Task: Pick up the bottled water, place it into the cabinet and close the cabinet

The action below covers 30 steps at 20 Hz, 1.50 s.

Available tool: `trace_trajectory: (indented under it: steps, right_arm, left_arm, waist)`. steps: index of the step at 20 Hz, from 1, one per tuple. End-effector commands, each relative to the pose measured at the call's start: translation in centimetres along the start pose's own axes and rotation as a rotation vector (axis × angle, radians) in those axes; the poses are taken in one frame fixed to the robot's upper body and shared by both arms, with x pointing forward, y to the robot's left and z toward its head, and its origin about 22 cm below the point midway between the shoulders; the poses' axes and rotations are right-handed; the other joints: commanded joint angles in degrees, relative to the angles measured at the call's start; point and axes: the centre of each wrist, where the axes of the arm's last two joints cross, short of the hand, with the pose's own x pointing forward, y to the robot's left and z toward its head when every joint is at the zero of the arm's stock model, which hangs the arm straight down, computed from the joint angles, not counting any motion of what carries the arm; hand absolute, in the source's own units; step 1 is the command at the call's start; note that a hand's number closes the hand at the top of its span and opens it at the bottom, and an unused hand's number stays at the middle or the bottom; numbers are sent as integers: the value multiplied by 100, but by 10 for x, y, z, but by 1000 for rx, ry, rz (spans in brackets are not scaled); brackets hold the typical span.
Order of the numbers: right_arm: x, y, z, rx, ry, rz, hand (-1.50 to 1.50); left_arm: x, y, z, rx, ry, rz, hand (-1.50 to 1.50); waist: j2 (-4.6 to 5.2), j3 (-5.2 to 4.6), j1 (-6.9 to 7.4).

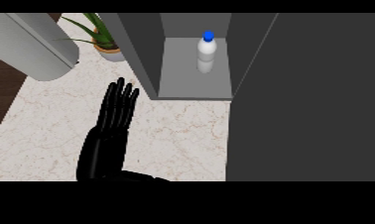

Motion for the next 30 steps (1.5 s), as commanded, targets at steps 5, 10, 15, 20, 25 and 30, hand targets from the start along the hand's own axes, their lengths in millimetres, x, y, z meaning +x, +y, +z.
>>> trace_trajectory:
  steps: [5,10,15,20,25,30]
  right_arm:
    - [47,32,-33,94,-34,203,150]
    - [43,50,-50,133,-38,189,150]
    - [49,63,-71,187,-72,262,150]
    - [44,68,-93,219,-75,297,150]
    - [41,73,-115,227,-69,319,150]
    - [38,78,-133,249,-76,349,150]
  left_arm:
    - [12,31,28,21,0,-8,-150]
    - [22,27,34,60,-26,-2,-150]
    - [34,44,46,47,-16,-16,-150]
    - [33,54,52,49,-6,-3,-150]
    - [46,69,58,58,-13,-11,-150]
    - [52,79,55,53,-40,-8,-150]
  waist:
    - [-6,-22,47]
    - [-44,-22,-1]
    - [-22,-35,160]
    - [-24,-56,200]
    - [-44,-55,226]
    - [-38,-53,192]
